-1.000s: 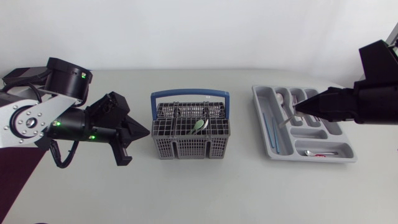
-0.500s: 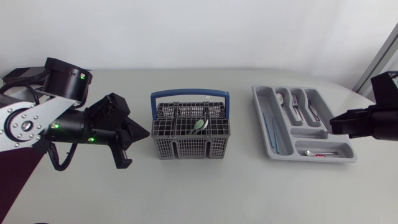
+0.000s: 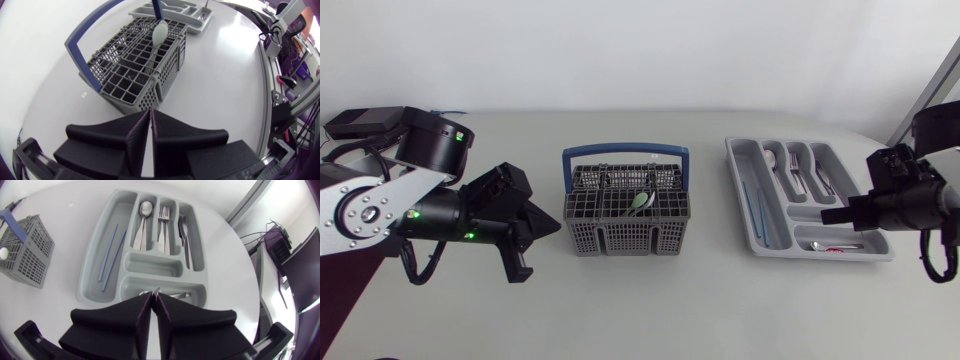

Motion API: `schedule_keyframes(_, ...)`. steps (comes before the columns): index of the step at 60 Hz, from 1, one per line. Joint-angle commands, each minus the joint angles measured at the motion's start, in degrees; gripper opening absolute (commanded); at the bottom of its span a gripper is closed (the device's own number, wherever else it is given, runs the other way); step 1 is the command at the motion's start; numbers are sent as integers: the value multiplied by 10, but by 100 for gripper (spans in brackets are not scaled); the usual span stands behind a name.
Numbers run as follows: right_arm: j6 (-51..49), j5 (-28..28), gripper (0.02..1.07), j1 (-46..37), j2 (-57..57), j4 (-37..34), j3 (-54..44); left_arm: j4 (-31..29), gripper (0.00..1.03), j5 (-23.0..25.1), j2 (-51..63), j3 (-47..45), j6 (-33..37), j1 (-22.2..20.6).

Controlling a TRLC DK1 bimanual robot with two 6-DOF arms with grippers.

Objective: Unload the cutlery basket into the drawer organizer.

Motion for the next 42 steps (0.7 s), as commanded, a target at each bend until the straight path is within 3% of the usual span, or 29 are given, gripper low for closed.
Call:
schedule_keyframes(1, 15, 19, 13, 14, 34, 18, -14, 1, 19, 1, -5, -16, -6, 4)
schedule_keyframes(15, 33, 56, 14, 29, 126, 64, -14, 2, 19, 1, -5, -23, -8, -1)
schedule_keyframes(33, 45, 62, 18, 33, 232, 110, 0, 1, 19, 0, -5, -20, -11, -7)
schedule_keyframes(39, 51, 62, 39, 34, 233, 110, 7, 1, 19, -4, -5, -21, -13, -13)
schedule_keyframes(42, 53, 62, 58, 34, 229, 106, 14, 1, 19, -6, -5, -19, -13, -15)
